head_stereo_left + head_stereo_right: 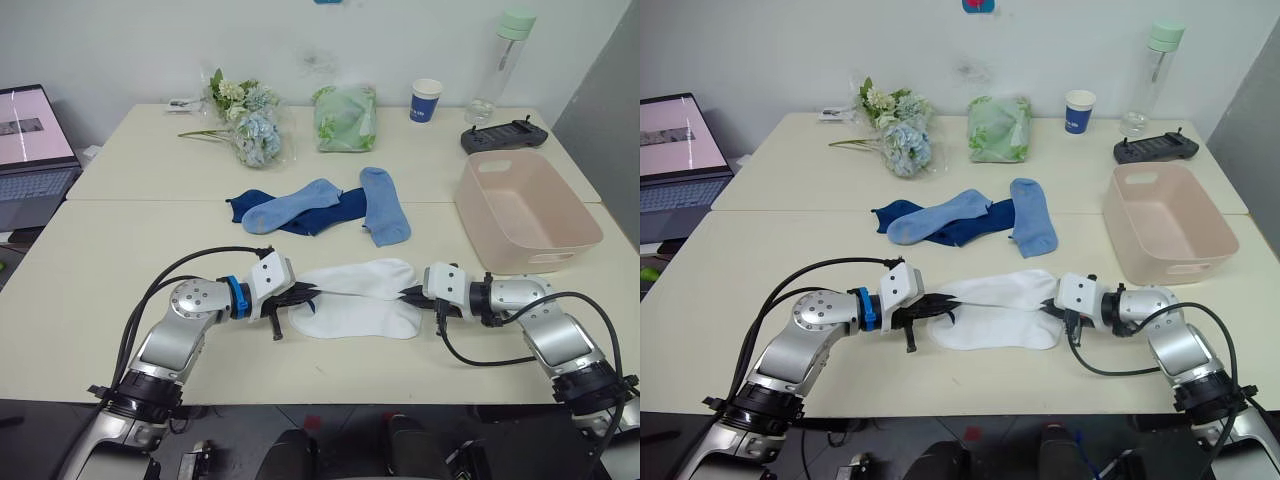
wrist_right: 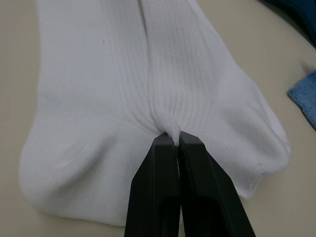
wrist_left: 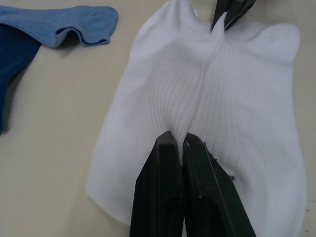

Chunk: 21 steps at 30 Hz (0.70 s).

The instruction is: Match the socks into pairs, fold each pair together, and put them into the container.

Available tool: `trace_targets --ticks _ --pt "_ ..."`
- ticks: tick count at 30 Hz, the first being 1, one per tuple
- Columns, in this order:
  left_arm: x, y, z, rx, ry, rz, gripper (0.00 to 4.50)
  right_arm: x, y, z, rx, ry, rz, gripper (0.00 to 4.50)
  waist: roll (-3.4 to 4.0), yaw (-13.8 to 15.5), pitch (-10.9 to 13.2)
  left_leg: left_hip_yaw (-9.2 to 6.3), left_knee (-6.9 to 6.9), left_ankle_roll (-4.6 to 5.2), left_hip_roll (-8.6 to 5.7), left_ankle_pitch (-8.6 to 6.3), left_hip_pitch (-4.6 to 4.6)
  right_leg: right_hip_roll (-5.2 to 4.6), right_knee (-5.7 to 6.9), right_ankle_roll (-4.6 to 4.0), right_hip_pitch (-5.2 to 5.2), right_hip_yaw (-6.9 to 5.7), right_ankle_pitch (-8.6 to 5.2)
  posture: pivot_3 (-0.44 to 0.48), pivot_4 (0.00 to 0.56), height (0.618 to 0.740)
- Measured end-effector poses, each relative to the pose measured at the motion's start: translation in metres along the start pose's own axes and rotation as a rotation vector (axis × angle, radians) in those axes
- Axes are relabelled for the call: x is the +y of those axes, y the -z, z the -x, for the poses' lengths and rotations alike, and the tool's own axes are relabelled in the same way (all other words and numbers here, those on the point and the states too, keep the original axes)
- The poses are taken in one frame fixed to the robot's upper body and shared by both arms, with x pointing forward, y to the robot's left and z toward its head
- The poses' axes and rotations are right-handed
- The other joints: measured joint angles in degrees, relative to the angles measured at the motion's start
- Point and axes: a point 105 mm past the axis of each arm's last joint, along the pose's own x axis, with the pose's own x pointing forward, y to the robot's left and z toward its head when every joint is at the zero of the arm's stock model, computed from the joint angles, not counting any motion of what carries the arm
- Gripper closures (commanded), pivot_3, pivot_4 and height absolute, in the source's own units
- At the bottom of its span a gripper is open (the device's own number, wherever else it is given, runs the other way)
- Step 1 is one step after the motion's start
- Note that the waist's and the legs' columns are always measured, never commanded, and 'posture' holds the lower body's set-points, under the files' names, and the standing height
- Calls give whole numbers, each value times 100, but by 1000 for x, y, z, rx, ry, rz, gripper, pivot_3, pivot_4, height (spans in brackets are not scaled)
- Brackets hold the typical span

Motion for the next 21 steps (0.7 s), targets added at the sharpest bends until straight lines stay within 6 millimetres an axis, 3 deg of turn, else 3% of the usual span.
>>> trace_targets --ticks 9,14,21 --pt "-4 1 0 0 21 4 4500 11 -7 5 -30 -72 -23 4488 0 2 0 -2 0 0 1 0 0 0 0 0 1 -1 0 0 150 740" --pt "-15 -1 7 24 93 57 4500 16 -13 14 -68 -112 -162 4488 0 -2 0 -3 0 1 2 0 0 0 2 0 1 -1 0 0 150 740" --pt "-13 -1 9 39 92 54 4500 12 -14 16 -88 -118 -280 4488 0 -1 0 -1 0 1 1 0 0 0 0 0 1 -1 0 0 150 740"
